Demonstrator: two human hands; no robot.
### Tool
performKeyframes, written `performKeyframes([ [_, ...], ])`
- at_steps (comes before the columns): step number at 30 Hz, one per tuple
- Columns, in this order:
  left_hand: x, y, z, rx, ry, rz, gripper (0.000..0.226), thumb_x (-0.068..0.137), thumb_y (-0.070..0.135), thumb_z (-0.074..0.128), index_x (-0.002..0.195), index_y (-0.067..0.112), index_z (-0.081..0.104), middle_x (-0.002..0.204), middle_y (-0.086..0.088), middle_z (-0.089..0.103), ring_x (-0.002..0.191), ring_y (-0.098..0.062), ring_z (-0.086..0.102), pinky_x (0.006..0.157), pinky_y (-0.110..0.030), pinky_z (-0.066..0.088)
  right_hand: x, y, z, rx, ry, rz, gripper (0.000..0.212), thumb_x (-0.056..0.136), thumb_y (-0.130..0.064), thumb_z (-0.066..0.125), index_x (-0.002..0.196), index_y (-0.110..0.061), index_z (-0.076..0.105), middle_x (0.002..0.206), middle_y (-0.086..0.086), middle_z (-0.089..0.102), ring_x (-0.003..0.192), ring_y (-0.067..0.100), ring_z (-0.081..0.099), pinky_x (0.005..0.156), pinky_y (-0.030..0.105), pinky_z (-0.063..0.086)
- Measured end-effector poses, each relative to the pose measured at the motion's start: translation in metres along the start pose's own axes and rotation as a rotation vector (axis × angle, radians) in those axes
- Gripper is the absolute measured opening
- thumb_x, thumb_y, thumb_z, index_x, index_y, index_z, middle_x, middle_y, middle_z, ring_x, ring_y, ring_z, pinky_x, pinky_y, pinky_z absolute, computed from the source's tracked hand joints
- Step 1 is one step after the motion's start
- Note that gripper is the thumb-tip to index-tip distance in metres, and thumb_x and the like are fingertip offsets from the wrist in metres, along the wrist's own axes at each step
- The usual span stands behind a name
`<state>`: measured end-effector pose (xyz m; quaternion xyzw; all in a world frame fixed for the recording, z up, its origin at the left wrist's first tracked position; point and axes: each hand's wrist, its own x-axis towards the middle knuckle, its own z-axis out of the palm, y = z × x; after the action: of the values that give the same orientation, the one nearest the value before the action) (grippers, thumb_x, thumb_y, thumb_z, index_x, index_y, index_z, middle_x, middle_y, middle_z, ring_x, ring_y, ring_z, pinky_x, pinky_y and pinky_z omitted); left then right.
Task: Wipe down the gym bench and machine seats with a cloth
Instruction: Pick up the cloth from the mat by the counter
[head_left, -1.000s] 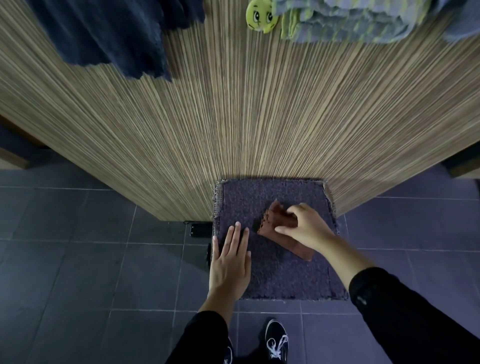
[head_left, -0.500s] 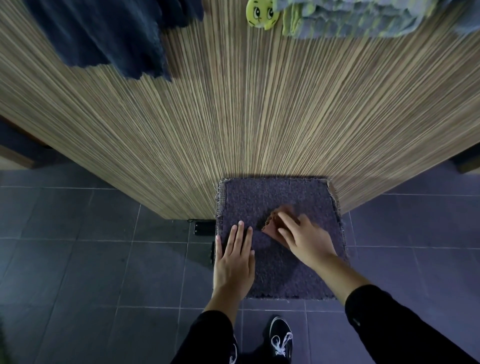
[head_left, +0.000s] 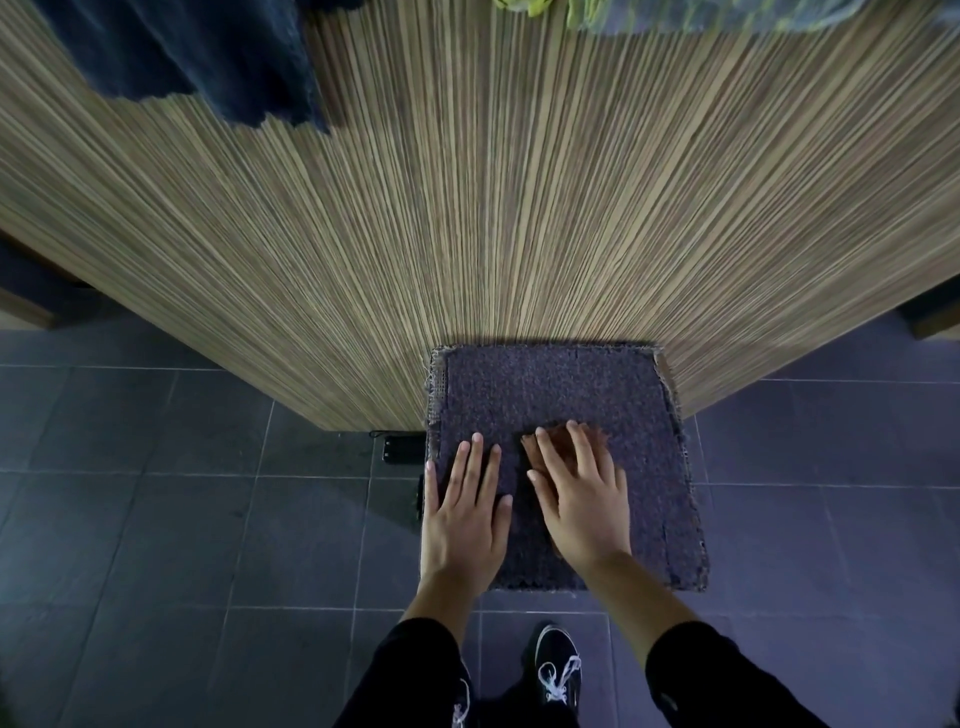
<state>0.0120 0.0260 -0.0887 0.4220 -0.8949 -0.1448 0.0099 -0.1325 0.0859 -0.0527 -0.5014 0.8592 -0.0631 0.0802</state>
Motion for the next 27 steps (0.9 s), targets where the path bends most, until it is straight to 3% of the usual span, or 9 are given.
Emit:
performKeyframes([
  [7,0.000,0.001,-0.003,0.007,-0.007,0.005,0.056,0.101,0.040,0.025,0.151,0.015,0.029,0.160,-0.005,0.021,0.147,-0.020,0.019,0.116,-0.051,0.015,-0.010,0.004,0.019,0.096,0.162,0.001,0.045,0.088,-0.036,0.056,0.130,-0.022,0.056,0.143,0.013,0.044,0.116,0.036,0.048,0.092,0.046,0.046],
  [11,-0.001,0.004,-0.008,0.005,-0.071,-0.015,0.056,0.099,0.039,0.027,0.149,0.015,0.034,0.158,-0.006,0.026,0.145,-0.020,0.025,0.115,-0.051,0.015,-0.008,-0.001,0.019,0.093,0.166,0.000,0.048,0.075,-0.011,0.073,0.122,-0.013,0.062,0.130,0.020,0.053,0.100,0.040,0.054,0.071,0.045,0.057],
  [15,-0.001,0.013,-0.024,0.024,-0.163,-0.041,0.056,0.095,0.039,0.028,0.142,0.015,0.047,0.151,-0.007,0.040,0.138,-0.022,0.040,0.110,-0.053,0.017,-0.010,0.000,0.005,0.125,0.100,0.029,0.047,0.072,-0.007,0.076,0.118,-0.010,0.064,0.117,0.019,0.061,0.092,0.042,0.060,0.053,0.041,0.057],
  [16,-0.002,0.015,-0.032,0.035,-0.201,-0.040,0.060,0.094,0.040,0.023,0.143,0.015,0.046,0.151,-0.006,0.040,0.139,-0.022,0.040,0.112,-0.054,0.016,-0.013,0.001,-0.001,0.170,0.085,0.052,0.045,0.076,-0.008,0.073,0.120,-0.009,0.063,0.115,0.018,0.061,0.092,0.042,0.060,0.054,0.042,0.056],
  [19,0.000,0.028,-0.059,0.050,-0.309,-0.006,0.082,0.083,0.046,-0.009,0.153,0.017,0.022,0.160,-0.001,0.020,0.148,-0.019,0.016,0.117,-0.053,-0.001,-0.022,0.003,-0.025,0.376,0.009,0.198,0.038,0.091,-0.016,0.057,0.128,-0.009,0.057,0.116,0.016,0.059,0.095,0.039,0.060,0.069,0.042,0.053],
  [20,-0.001,0.034,-0.070,0.037,-0.330,-0.005,0.081,0.084,0.046,-0.010,0.154,0.017,0.018,0.161,-0.001,0.019,0.148,-0.018,0.014,0.118,-0.053,0.000,-0.027,0.004,-0.033,0.438,0.004,0.260,0.036,0.094,-0.021,0.053,0.128,-0.011,0.057,0.115,0.014,0.059,0.095,0.035,0.061,0.073,0.040,0.051],
  [23,-0.006,0.054,-0.103,0.035,-0.346,0.016,0.054,0.103,0.038,0.016,0.153,0.018,0.021,0.158,0.000,0.026,0.147,-0.018,0.019,0.118,-0.053,0.005,-0.043,0.005,-0.059,0.678,0.027,0.467,0.030,0.095,-0.036,0.049,0.115,-0.019,0.064,0.104,0.005,0.066,0.094,0.023,0.062,0.083,0.037,0.050],
  [27,-0.016,0.082,-0.138,0.002,-0.288,0.084,0.048,0.104,0.032,0.028,0.150,0.018,0.030,0.154,0.000,0.034,0.143,-0.019,0.029,0.117,-0.053,0.011,-0.065,0.000,-0.108,0.970,0.084,0.678,0.014,0.091,-0.031,0.055,0.090,-0.025,0.068,0.083,-0.004,0.070,0.085,0.016,0.064,0.079,0.032,0.048],
])
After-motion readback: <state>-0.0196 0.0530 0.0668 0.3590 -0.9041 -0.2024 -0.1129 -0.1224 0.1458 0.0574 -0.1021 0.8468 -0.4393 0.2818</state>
